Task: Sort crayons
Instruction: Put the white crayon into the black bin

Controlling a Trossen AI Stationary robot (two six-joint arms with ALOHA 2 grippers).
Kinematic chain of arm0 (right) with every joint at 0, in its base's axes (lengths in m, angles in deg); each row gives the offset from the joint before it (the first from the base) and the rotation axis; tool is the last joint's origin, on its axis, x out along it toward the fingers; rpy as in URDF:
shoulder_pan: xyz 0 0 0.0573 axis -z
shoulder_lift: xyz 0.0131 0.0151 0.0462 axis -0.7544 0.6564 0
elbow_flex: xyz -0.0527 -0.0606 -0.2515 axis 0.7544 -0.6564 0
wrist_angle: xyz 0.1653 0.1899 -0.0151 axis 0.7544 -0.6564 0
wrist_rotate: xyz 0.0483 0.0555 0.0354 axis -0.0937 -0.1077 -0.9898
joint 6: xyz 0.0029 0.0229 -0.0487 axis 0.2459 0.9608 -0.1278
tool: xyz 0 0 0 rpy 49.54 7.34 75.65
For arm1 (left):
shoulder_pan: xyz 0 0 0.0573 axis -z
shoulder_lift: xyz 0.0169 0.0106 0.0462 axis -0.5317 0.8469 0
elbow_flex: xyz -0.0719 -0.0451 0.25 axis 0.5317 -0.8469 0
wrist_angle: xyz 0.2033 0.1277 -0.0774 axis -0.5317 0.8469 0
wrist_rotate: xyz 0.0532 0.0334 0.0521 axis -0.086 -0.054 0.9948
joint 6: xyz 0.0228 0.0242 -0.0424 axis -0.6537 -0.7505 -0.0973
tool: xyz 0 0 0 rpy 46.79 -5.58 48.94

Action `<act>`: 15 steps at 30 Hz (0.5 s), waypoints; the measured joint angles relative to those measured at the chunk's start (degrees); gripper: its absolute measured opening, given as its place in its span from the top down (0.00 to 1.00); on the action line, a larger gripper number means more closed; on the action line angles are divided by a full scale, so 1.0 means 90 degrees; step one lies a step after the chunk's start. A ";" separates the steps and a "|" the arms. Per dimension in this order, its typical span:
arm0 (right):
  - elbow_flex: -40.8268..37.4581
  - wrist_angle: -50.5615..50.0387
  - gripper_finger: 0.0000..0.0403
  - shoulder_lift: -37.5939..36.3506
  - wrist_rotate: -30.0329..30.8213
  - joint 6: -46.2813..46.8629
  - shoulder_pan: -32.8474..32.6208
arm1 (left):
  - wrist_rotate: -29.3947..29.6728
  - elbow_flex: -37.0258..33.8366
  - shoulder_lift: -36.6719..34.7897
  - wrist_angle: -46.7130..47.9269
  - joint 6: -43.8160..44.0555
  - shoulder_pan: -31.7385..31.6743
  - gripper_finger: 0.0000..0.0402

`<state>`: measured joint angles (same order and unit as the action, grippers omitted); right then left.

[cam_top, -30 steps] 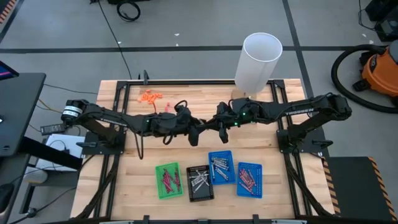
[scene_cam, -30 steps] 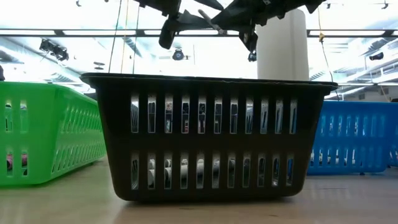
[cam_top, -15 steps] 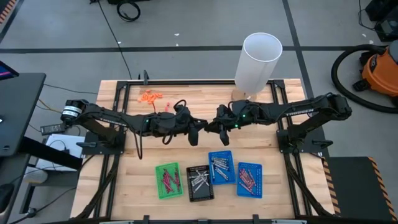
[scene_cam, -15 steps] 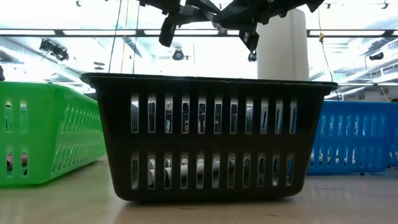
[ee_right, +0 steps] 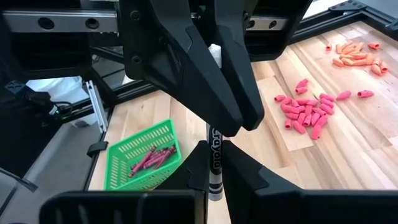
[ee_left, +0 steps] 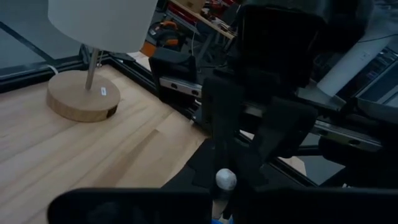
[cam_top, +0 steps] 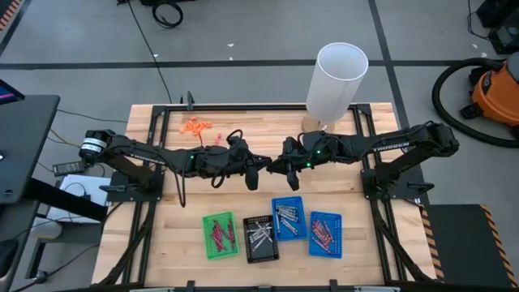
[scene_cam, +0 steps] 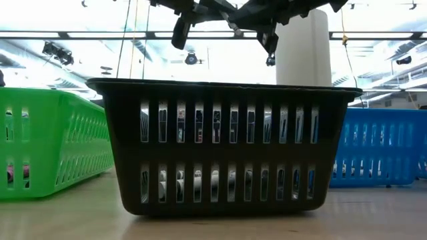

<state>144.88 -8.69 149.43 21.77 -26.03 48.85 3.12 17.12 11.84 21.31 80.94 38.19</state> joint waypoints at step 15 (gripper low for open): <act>0.0007 -0.1122 0.60 -0.0381 -0.1003 0.0251 0.0331 | -0.0932 0.0002 0.0002 0.0114 -0.0249 0.0001 0.92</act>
<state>144.95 -18.79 146.00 12.74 -23.77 51.83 -5.27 17.14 11.86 22.33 78.70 38.20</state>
